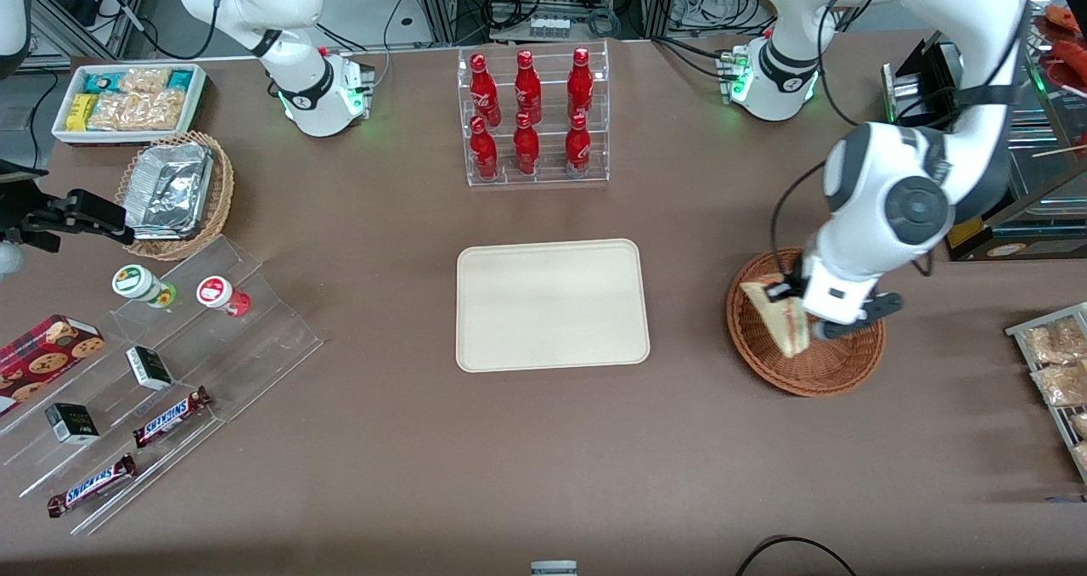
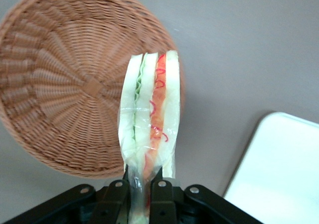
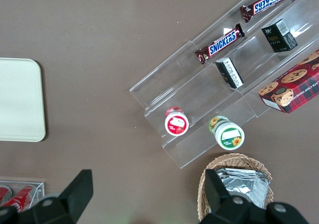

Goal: Place sandwich from basket to tray
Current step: 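Lift the sandwich and carry it with the left gripper over the tray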

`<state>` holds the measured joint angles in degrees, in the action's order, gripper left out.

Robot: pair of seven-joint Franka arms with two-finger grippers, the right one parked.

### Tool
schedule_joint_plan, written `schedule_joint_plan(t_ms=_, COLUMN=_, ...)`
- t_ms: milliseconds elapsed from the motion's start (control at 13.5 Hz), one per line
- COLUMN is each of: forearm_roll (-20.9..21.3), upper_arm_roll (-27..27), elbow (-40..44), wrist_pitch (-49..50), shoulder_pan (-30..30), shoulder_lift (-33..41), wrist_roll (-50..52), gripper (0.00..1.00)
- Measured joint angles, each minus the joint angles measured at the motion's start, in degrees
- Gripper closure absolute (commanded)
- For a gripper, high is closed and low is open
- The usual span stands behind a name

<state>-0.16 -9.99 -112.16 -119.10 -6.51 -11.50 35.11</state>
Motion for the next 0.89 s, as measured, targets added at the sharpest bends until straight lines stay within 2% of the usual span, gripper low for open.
schedule_joint_plan(t_ms=372, forearm_roll=-0.04, upper_arm_roll=-3.89, elbow=4.52, wrist_pitch=0.32, shoulder_pan=-7.03, shoulder_lift=-3.93, wrist_roll=-0.12, gripper=1.0)
schedule_joint_plan(t_ms=892, forearm_roll=-0.04, upper_arm_roll=-4.11, elbow=18.04, wrist_pitch=0.64, shoulder_pan=-17.46, shoulder_lift=-18.32, wrist_roll=3.19, gripper=1.0)
